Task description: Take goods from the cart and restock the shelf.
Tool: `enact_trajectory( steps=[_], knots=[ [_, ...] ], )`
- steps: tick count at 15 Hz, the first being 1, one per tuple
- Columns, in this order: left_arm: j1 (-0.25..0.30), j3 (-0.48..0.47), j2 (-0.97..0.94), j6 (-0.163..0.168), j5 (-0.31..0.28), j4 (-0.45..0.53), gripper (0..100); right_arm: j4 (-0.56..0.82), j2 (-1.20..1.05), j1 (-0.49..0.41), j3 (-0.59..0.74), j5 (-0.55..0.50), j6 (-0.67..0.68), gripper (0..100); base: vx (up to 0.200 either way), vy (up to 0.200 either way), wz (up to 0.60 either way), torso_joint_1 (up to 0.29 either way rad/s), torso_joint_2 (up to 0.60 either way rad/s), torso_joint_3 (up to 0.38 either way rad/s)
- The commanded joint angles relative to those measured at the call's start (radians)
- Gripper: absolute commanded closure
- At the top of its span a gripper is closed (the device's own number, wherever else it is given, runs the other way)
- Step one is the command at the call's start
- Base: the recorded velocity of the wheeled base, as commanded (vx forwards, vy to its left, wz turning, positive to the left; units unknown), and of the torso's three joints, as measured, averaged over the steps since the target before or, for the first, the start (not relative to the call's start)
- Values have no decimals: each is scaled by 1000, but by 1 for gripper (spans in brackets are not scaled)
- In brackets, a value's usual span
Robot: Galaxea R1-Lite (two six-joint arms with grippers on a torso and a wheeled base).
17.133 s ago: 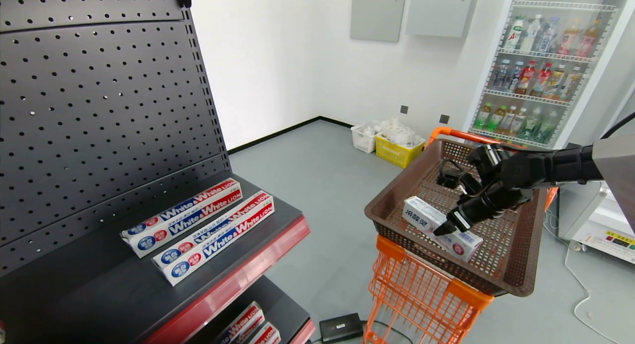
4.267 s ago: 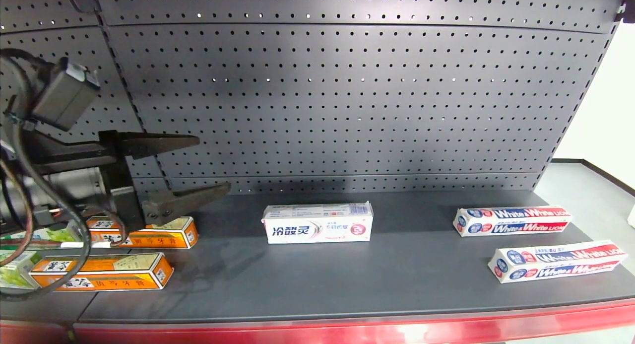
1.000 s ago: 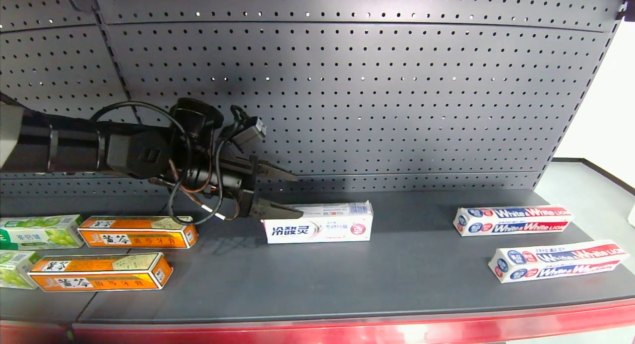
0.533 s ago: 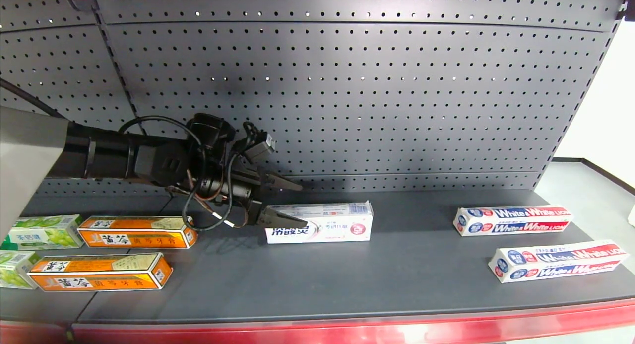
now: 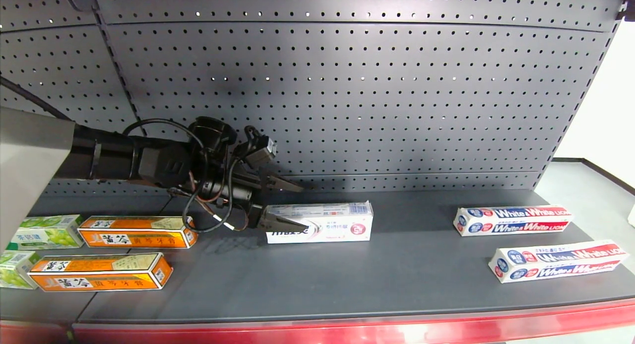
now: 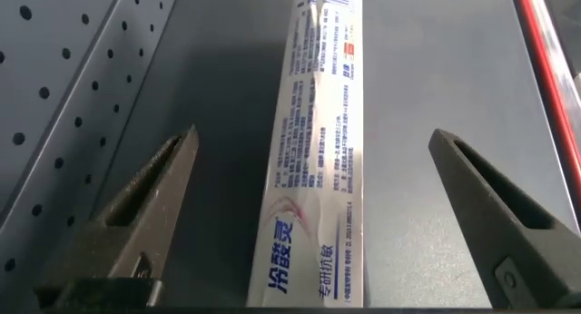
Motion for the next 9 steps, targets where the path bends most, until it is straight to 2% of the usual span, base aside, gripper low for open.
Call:
enact_trajectory(
  steps=[1, 5, 9],
  knots=[
    [-2, -2, -2, 1, 0, -1, 0, 0, 0, 0, 0, 0, 0, 100, 0, 0, 0, 0, 0, 0],
    [-8, -10, -15, 7, 11, 4, 0, -1, 0, 0, 0, 0, 0, 100, 0, 0, 0, 0, 0, 0],
    [-15, -60, -35, 6, 39, 56, 0, -1, 0, 0, 0, 0, 0, 100, 0, 0, 0, 0, 0, 0]
  ],
)
